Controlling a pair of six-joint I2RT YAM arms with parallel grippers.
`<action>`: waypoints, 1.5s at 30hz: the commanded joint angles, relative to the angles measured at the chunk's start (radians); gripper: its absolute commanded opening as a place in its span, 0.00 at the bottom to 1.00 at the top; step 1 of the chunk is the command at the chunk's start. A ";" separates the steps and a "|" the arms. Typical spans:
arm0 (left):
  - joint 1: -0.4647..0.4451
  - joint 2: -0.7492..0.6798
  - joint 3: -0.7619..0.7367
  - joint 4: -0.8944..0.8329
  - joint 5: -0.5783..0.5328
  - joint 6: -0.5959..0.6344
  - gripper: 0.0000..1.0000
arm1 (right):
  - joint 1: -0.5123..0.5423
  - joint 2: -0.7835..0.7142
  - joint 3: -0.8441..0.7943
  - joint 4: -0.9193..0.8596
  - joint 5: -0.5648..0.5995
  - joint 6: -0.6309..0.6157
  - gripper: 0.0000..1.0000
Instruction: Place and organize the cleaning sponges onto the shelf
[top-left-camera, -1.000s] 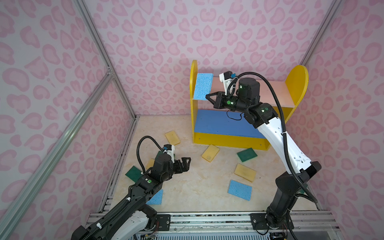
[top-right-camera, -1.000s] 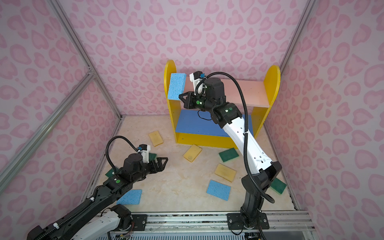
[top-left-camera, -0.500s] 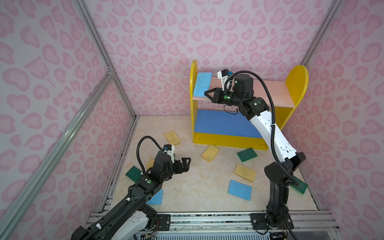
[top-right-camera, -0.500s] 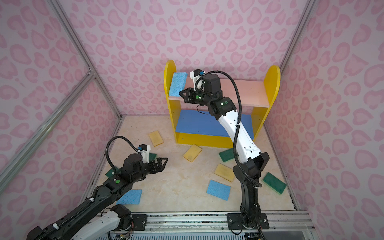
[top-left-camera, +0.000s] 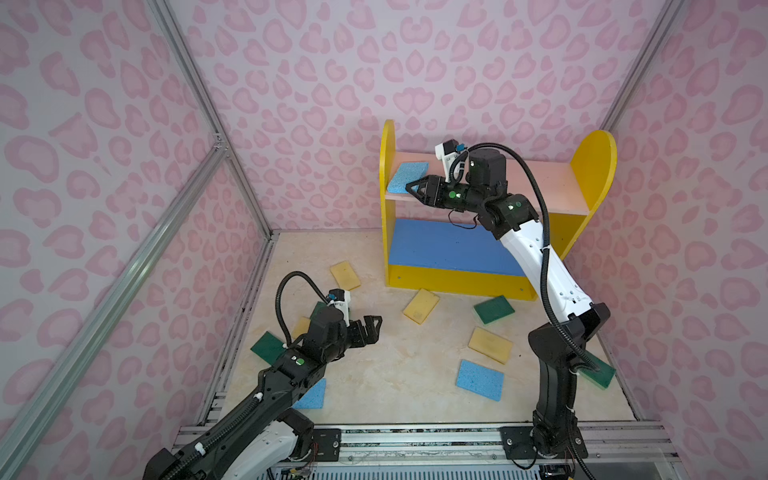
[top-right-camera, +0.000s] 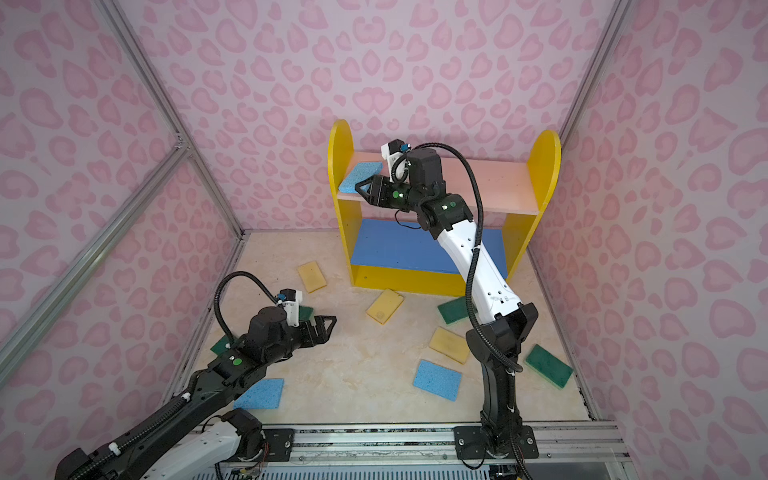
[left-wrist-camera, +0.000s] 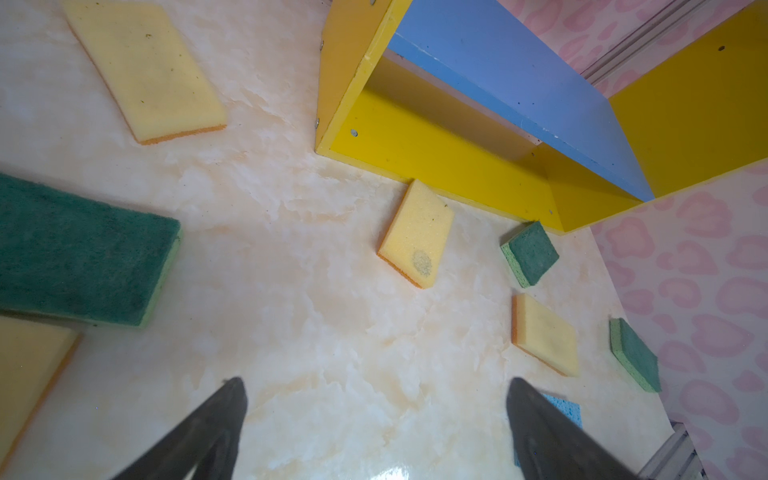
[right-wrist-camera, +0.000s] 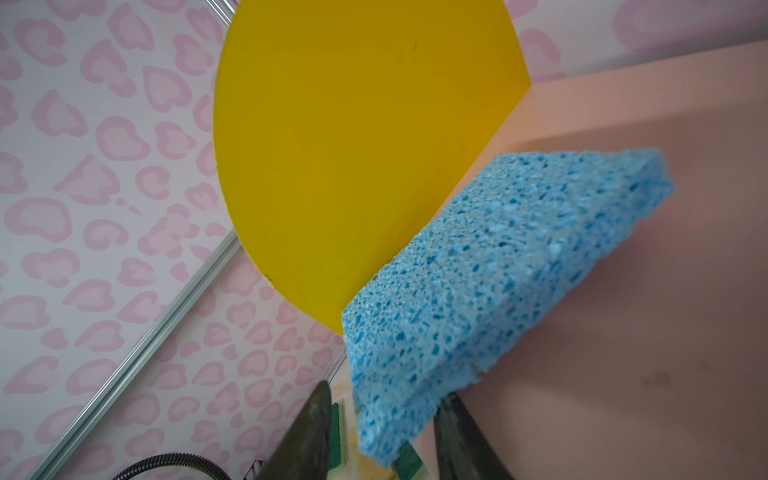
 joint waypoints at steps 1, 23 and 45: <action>0.000 -0.003 0.006 0.006 -0.002 0.008 0.98 | -0.003 0.005 -0.001 -0.034 0.089 -0.031 0.44; 0.000 -0.007 0.001 0.002 -0.005 0.010 0.97 | 0.026 0.004 0.045 -0.197 0.419 -0.164 0.70; 0.000 -0.040 -0.014 -0.016 -0.010 0.003 0.97 | 0.072 0.134 0.177 -0.212 0.332 -0.217 0.59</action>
